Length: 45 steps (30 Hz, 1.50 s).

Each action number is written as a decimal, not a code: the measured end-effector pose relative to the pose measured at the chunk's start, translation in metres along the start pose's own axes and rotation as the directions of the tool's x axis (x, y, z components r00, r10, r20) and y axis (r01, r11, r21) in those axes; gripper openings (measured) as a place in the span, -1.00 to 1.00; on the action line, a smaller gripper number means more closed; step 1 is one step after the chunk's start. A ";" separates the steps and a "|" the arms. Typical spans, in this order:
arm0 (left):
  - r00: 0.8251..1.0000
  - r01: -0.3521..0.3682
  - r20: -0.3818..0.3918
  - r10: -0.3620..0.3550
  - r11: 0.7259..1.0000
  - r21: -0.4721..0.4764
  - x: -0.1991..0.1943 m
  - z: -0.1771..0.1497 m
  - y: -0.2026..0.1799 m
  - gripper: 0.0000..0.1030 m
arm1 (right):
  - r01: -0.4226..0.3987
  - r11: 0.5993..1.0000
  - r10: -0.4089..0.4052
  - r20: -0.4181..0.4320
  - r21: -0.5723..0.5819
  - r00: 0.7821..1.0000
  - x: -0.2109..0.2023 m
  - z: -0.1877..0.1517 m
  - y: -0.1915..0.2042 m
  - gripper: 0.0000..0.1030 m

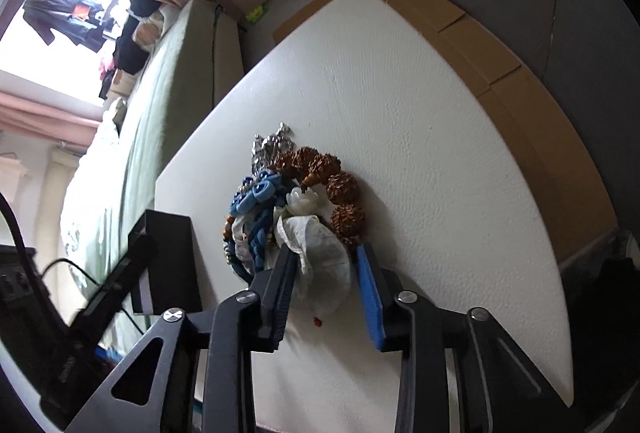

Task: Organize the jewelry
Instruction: 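Reach the left gripper into the jewelry heap and grasp the butterfly brooch, then carry the butterfly brooch into the black box and open the left gripper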

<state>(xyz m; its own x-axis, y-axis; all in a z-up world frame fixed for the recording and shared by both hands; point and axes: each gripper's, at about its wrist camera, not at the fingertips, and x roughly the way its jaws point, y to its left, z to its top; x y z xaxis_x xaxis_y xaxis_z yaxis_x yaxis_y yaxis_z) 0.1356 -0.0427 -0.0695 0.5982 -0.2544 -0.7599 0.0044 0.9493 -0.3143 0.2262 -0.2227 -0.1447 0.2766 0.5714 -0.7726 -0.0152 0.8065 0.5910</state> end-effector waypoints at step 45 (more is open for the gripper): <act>0.988 -0.096 -0.092 0.121 0.966 0.238 0.026 -0.061 -0.035 -0.39 | -0.059 0.998 0.058 0.238 -0.003 0.970 -0.099 -0.017 -0.020 -0.94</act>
<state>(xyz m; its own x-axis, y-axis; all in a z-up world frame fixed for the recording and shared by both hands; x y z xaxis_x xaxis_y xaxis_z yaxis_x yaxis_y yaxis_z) 0.1022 -0.0934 -0.1127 0.5180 -0.1536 -0.8415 0.1375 0.9859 -0.0953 0.1828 -0.2923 -0.0841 0.4956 0.5648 -0.6599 -0.0343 0.7718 0.6349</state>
